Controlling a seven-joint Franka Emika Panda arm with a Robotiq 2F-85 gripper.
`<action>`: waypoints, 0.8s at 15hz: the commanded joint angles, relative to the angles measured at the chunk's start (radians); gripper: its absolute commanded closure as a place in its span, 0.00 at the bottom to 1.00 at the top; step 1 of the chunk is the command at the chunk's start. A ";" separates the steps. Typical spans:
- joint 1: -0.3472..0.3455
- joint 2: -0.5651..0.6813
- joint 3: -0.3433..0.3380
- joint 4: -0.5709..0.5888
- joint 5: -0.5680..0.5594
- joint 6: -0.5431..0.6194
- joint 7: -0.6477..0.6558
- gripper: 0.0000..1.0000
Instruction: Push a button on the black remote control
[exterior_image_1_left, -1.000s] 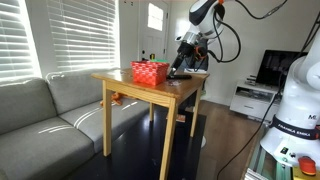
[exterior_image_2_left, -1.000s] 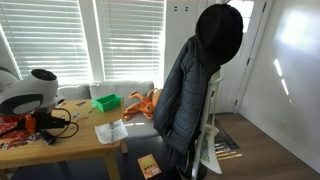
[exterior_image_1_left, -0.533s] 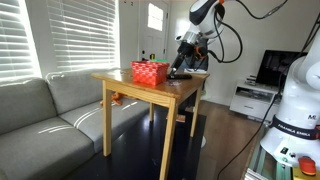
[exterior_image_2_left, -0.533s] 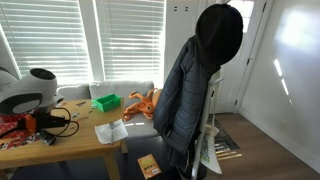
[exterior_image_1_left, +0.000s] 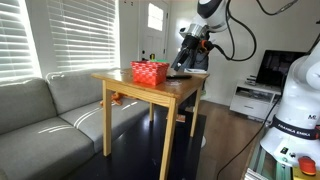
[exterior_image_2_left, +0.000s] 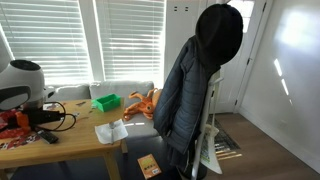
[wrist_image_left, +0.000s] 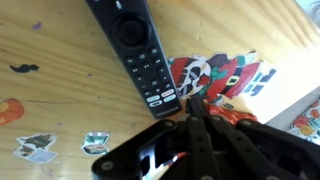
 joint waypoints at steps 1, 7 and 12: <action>-0.017 -0.136 0.016 -0.061 -0.106 0.014 0.106 1.00; -0.085 -0.251 0.058 -0.039 -0.415 -0.182 0.548 0.47; -0.075 -0.328 0.034 -0.002 -0.400 -0.408 0.766 0.12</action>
